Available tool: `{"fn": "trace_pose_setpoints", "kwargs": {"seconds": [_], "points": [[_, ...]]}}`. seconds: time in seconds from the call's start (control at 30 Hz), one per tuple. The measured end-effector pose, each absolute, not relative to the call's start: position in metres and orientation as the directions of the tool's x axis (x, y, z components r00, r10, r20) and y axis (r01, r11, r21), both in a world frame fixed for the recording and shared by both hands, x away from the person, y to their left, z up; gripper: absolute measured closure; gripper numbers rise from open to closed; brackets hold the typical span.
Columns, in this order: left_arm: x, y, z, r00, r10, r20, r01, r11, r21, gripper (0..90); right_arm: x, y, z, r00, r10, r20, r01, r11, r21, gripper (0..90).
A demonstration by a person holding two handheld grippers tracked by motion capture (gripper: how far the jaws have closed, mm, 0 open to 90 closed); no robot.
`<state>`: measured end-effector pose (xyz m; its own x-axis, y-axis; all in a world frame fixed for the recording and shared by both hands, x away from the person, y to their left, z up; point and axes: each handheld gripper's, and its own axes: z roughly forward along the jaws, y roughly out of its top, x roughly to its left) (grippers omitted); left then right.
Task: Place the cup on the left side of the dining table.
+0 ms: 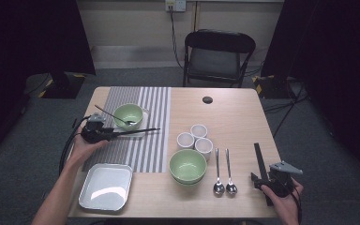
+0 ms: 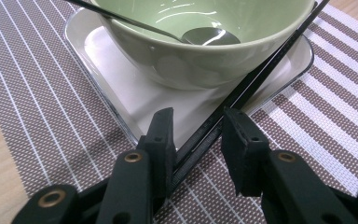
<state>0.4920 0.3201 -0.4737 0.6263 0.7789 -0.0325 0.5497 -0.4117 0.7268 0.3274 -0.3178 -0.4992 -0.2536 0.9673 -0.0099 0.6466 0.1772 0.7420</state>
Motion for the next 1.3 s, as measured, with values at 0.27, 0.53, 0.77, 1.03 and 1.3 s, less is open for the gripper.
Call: {"fn": "trace_pose_setpoints", "kwargs": {"seconds": [0.27, 0.53, 0.77, 1.03, 1.3], "points": [[0.492, 0.324, -0.466, 0.605, 0.795, -0.046, 0.552, -0.378, 0.743, 52.9, 0.327, -0.318, -0.499, -0.254, 0.967, -0.010, 0.646, 0.177, 0.742, 17.4], [0.477, 0.333, -0.455, 0.643, 0.761, -0.088, 0.524, -0.353, 0.775, 56.0, 0.327, -0.318, -0.499, -0.255, 0.967, -0.010, 0.646, 0.178, 0.742, 17.4], [0.468, 0.328, -0.463, 0.683, 0.720, -0.122, 0.527, -0.370, 0.765, 59.1, 0.327, -0.317, -0.499, -0.252, 0.968, -0.010, 0.647, 0.176, 0.742, 17.3], [0.469, 0.324, -0.476, 0.685, 0.717, -0.130, 0.554, -0.397, 0.732, 56.9, 0.327, -0.317, -0.499, -0.252, 0.968, -0.010, 0.647, 0.176, 0.742, 17.3], [0.471, 0.323, -0.480, 0.663, 0.742, -0.102, 0.557, -0.397, 0.730, 52.9, 0.327, -0.317, -0.499, -0.251, 0.968, -0.009, 0.647, 0.175, 0.742, 17.3]]}}
